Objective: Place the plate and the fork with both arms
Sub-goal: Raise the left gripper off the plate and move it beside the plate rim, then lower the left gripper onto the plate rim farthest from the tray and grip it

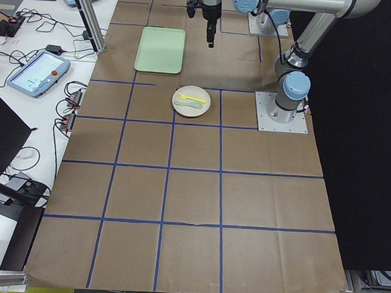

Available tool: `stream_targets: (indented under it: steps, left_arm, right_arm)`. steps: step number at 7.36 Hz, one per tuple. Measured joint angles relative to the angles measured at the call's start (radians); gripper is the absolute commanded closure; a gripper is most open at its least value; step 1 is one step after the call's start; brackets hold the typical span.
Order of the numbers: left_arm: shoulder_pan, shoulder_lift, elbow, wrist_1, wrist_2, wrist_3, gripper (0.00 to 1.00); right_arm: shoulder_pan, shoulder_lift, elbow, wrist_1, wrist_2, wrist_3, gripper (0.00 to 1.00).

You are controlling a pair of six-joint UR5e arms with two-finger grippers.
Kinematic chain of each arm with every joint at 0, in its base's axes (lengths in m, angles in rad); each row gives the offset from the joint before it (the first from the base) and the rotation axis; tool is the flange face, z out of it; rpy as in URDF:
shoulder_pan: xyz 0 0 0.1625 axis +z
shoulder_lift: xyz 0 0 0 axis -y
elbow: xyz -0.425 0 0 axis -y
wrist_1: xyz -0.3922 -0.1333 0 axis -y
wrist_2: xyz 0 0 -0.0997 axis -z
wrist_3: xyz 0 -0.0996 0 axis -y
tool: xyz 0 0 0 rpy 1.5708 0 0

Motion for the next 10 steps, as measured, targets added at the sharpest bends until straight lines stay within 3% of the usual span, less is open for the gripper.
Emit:
stream_targets:
  steps: [3, 5, 8, 10]
  left_arm:
    - [0.052, 0.0, -0.024, 0.001, -0.001, 0.102, 0.01]
    - [0.175, 0.001, -0.083, 0.026, -0.004, 0.197, 0.01]
    - [0.341, -0.02, -0.2, 0.166, -0.012, 0.363, 0.03]
    - [0.397, -0.087, -0.236, 0.264, -0.019, 0.39, 0.03]
  right_arm:
    - [0.001, 0.0, 0.0, 0.0, 0.0, 0.0, 0.0]
    - [0.0, 0.0, 0.0, 0.0, 0.0, 0.0, 0.0]
    - [-0.001, 0.0, 0.0, 0.0, 0.0, -0.001, 0.0]
    - [-0.001, 0.0, 0.0, 0.0, 0.0, -0.003, 0.0]
